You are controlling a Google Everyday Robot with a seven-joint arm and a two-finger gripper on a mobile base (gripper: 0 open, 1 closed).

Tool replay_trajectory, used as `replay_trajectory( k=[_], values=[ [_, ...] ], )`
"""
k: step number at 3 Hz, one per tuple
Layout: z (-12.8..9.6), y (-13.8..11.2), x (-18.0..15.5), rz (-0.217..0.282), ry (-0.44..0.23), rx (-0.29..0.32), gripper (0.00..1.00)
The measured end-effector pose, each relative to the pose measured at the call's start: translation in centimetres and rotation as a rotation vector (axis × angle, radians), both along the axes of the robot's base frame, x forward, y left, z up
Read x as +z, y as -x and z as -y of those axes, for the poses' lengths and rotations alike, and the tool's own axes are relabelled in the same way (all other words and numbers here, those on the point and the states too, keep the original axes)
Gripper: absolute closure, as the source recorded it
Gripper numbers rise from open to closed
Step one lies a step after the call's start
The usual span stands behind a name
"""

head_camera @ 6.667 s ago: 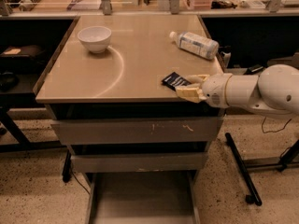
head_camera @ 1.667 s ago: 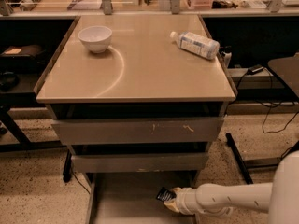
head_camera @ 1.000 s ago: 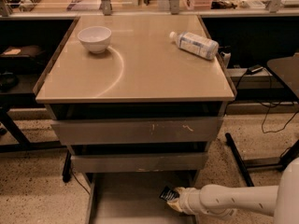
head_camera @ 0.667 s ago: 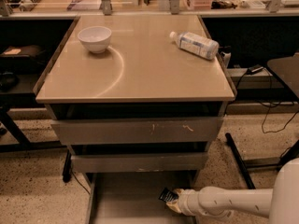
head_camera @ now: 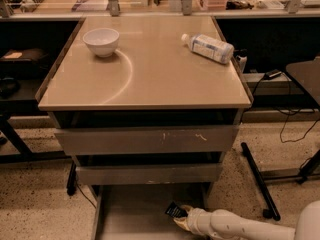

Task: Place rxbar blueberry into bottom drawer

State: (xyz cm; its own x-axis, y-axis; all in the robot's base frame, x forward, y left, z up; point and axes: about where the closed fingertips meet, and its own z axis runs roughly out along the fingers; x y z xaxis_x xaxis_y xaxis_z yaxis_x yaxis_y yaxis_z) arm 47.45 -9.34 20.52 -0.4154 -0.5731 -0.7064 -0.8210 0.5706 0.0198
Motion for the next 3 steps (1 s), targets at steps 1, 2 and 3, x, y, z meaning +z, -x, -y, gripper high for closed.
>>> replay_trajectory(
  k=[1,2,3],
  values=[
    [-0.4,-1.4,-2.3,0.038,-0.025,-0.008,1.00],
    [-0.9,-2.5,-4.5,0.045,-0.042,0.009,1.00],
    [-1.4,-3.0,-6.7,0.018,-0.064,0.034,1.00]
  ],
)
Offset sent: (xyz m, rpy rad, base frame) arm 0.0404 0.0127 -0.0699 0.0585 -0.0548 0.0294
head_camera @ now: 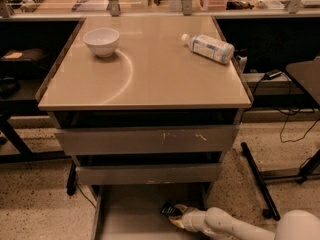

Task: Place rxbar blueberry into bottom drawer

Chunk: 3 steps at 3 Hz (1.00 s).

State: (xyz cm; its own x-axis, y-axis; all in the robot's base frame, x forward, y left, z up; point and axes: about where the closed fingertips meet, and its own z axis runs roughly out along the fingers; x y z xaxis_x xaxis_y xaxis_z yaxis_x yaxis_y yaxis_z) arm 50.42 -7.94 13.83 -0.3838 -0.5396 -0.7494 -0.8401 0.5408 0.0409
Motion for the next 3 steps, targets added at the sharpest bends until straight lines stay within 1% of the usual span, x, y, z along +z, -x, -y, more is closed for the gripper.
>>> replay_trajectory(
  k=[1,3],
  values=[
    [0.18,-0.33,-0.12,-0.001,-0.003,-0.001,0.81],
    [0.18,-0.33,-0.13,-0.001,-0.003,0.000,0.34]
  ],
)
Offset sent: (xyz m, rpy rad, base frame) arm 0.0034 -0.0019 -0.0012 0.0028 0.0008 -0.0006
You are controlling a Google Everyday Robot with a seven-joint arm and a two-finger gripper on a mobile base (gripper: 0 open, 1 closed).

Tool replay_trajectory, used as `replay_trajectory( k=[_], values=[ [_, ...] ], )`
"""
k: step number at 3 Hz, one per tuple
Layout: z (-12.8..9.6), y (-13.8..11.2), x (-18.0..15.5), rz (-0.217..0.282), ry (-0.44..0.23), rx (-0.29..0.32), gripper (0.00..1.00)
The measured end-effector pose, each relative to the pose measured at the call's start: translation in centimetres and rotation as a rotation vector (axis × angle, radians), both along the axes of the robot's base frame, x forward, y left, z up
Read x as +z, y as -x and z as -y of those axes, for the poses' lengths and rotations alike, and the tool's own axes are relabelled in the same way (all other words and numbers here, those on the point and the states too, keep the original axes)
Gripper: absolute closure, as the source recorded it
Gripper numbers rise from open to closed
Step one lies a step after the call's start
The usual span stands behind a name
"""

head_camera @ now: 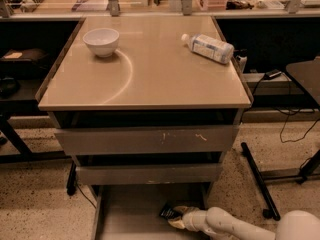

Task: Place rxbar blueberry into bottom drawer

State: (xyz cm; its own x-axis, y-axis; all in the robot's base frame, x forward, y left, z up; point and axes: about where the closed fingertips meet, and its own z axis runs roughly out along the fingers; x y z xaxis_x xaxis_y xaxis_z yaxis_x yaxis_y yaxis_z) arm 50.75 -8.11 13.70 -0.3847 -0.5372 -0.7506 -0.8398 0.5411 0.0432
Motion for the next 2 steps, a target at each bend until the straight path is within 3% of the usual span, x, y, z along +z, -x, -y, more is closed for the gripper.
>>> replay_trajectory(
  k=[1,2],
  values=[
    [0.00,0.00,0.00,0.000,0.000,0.000,0.11],
    [0.00,0.00,0.00,0.000,0.000,0.000,0.00]
  ],
)
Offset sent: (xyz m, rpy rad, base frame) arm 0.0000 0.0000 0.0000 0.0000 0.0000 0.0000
